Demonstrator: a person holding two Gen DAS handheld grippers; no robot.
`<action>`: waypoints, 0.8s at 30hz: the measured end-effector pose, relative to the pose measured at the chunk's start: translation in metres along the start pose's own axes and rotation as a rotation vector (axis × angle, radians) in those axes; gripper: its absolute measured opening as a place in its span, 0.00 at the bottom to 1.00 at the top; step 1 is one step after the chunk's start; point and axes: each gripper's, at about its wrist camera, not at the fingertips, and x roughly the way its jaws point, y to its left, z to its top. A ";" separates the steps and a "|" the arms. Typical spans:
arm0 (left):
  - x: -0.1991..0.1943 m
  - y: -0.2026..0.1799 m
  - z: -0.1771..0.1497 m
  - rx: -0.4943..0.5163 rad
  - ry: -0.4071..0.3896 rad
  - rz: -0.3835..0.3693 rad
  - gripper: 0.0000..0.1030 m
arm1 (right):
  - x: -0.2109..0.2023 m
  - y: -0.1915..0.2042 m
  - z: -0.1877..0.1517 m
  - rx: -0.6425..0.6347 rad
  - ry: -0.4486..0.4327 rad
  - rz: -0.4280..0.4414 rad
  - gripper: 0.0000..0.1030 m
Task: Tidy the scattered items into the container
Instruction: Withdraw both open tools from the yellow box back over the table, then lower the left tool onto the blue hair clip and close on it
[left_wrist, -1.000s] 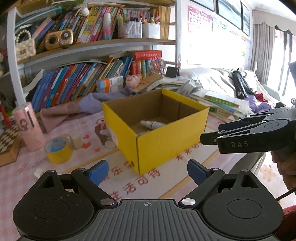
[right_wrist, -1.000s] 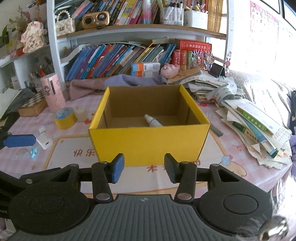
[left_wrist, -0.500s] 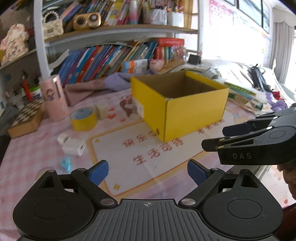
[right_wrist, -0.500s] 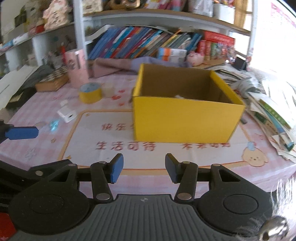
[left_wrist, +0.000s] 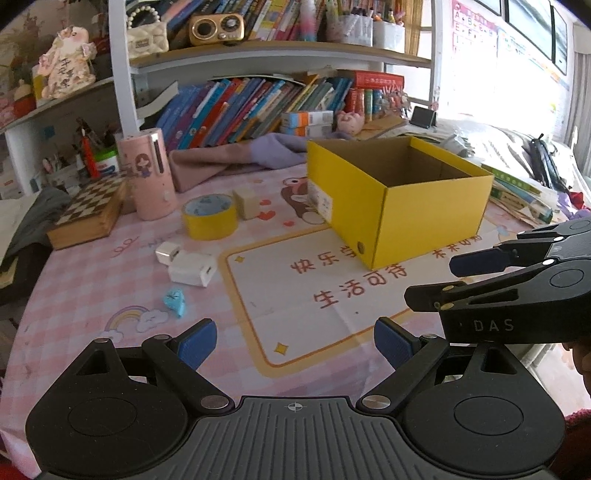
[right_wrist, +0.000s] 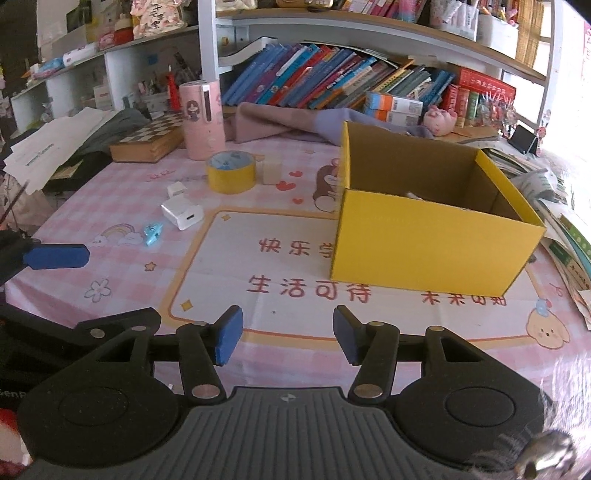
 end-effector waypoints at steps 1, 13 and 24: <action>0.000 0.002 0.000 0.000 -0.001 0.003 0.91 | 0.001 0.002 0.001 -0.002 -0.001 0.002 0.51; -0.004 0.021 -0.001 -0.045 -0.012 0.031 0.91 | 0.008 0.018 0.011 -0.042 0.012 0.023 0.51; 0.007 0.038 -0.002 -0.098 0.011 0.082 0.91 | 0.031 0.025 0.018 -0.072 0.036 0.065 0.52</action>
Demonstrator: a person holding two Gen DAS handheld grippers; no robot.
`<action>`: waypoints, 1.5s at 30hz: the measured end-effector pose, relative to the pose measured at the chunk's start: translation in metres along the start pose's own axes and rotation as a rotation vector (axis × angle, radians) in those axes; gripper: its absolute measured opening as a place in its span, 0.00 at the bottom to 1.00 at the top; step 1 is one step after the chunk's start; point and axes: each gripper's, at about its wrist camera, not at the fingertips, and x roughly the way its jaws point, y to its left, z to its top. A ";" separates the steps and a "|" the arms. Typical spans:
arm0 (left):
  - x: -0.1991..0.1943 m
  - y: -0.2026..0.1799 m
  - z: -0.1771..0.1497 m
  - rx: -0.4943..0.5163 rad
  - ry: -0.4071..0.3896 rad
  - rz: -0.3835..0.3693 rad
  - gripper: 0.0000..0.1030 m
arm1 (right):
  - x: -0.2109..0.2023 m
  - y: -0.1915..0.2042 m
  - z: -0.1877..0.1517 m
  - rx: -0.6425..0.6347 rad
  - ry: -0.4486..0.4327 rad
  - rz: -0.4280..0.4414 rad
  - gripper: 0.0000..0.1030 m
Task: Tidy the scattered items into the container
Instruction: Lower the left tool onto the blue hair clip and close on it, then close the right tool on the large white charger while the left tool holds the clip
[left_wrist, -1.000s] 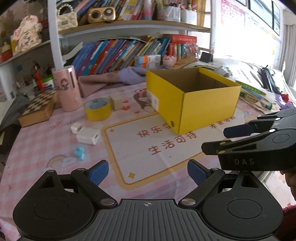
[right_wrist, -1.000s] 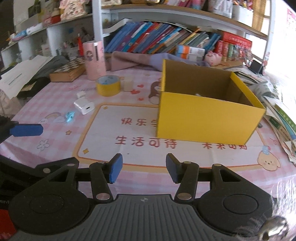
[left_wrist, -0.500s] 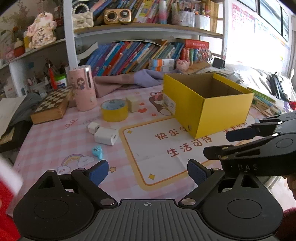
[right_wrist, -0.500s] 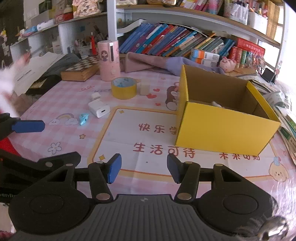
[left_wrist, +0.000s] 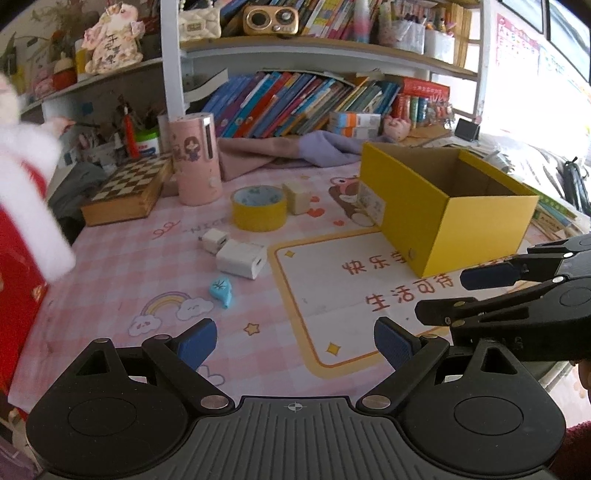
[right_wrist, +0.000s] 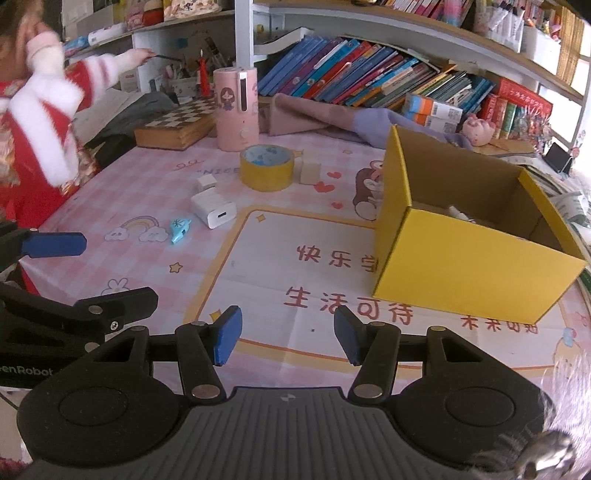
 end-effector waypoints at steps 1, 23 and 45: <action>0.002 0.001 0.001 0.001 0.003 0.006 0.91 | 0.003 0.000 0.002 -0.002 0.001 0.005 0.52; 0.089 0.054 0.031 -0.119 0.091 0.123 0.66 | 0.090 -0.003 0.077 -0.106 0.035 0.126 0.52; 0.154 0.072 0.035 -0.139 0.184 0.147 0.23 | 0.177 0.034 0.127 -0.247 0.132 0.296 0.52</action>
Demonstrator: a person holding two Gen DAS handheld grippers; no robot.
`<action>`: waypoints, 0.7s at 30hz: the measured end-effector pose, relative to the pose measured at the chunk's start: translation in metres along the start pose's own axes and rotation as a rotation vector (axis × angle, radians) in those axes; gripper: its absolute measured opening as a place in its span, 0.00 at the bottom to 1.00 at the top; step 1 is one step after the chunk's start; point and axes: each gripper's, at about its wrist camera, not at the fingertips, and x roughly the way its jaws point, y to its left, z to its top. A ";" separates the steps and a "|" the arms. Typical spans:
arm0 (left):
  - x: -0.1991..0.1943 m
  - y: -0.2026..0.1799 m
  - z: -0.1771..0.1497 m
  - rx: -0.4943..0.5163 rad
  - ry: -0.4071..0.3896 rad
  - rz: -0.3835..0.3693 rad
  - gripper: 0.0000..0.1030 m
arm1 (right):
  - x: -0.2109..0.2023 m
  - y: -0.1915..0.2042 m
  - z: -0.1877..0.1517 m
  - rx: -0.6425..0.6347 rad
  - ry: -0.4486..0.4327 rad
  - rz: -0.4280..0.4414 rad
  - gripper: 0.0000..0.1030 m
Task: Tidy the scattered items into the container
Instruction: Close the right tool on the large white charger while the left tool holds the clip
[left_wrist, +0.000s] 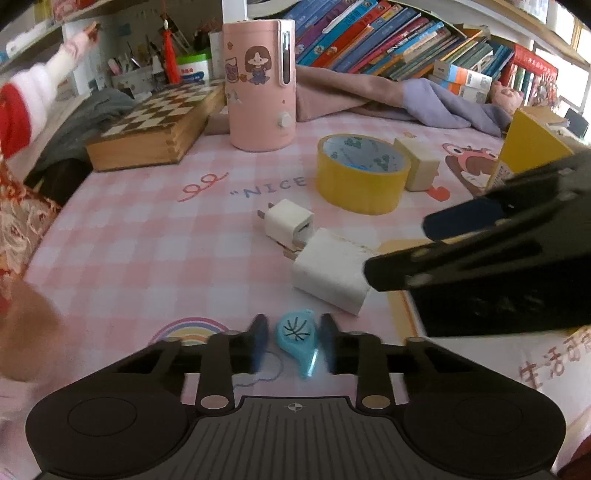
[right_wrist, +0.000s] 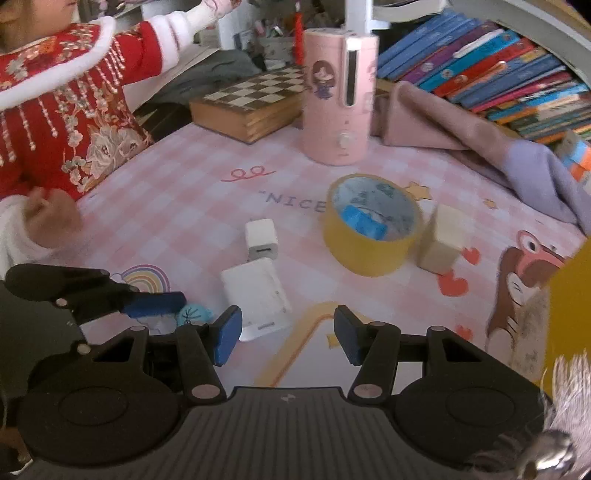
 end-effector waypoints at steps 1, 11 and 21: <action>0.000 0.001 0.000 -0.002 0.001 -0.008 0.23 | 0.004 0.001 0.003 -0.007 0.005 0.007 0.52; -0.011 0.021 0.000 -0.047 0.008 0.045 0.23 | 0.036 0.012 0.019 -0.061 0.053 0.073 0.52; -0.018 0.028 0.003 -0.035 0.024 0.059 0.23 | 0.048 0.017 0.012 -0.111 0.071 0.037 0.41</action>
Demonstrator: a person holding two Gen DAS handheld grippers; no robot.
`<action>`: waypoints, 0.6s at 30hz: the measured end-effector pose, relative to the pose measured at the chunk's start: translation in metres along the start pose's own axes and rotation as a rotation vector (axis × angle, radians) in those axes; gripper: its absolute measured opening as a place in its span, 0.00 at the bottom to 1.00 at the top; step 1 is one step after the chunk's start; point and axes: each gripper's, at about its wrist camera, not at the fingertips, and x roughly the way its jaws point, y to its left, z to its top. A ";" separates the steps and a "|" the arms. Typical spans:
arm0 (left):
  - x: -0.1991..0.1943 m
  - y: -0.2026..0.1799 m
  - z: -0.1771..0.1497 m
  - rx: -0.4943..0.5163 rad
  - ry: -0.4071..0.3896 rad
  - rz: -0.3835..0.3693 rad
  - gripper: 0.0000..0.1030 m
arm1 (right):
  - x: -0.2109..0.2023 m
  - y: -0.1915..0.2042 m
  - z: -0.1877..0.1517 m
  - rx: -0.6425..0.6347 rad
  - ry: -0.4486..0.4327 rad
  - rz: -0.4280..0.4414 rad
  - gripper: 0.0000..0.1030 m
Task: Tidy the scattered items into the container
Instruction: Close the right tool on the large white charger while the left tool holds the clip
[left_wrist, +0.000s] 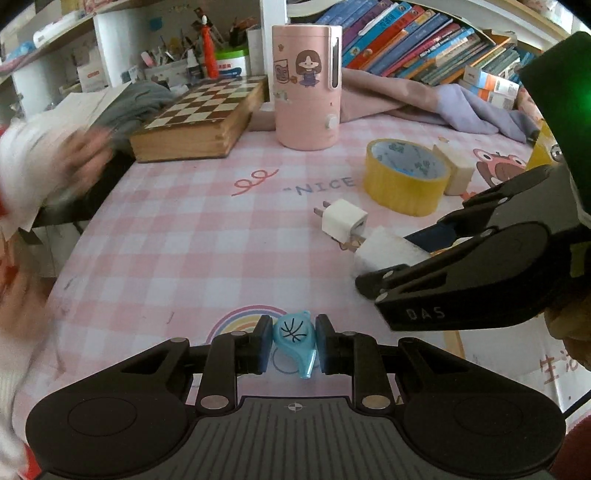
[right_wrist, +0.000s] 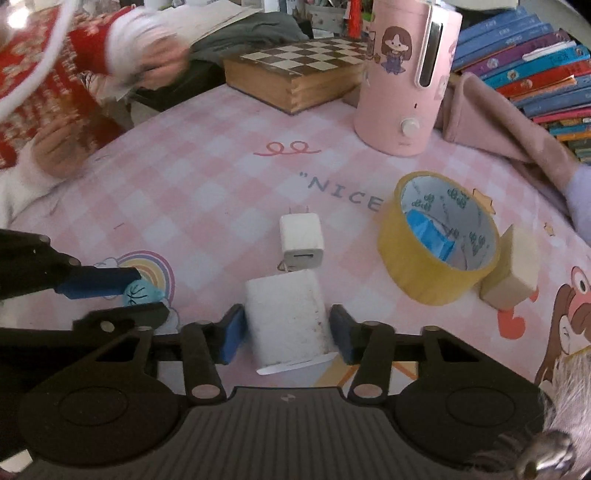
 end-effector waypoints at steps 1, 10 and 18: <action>-0.001 -0.001 0.001 0.007 -0.002 -0.003 0.23 | -0.001 -0.002 -0.001 0.014 0.003 -0.008 0.41; -0.011 -0.019 0.012 0.087 -0.056 -0.065 0.23 | -0.034 -0.024 -0.021 0.157 -0.022 -0.051 0.40; -0.035 -0.031 0.016 0.146 -0.134 -0.114 0.23 | -0.075 -0.025 -0.032 0.232 -0.102 -0.099 0.40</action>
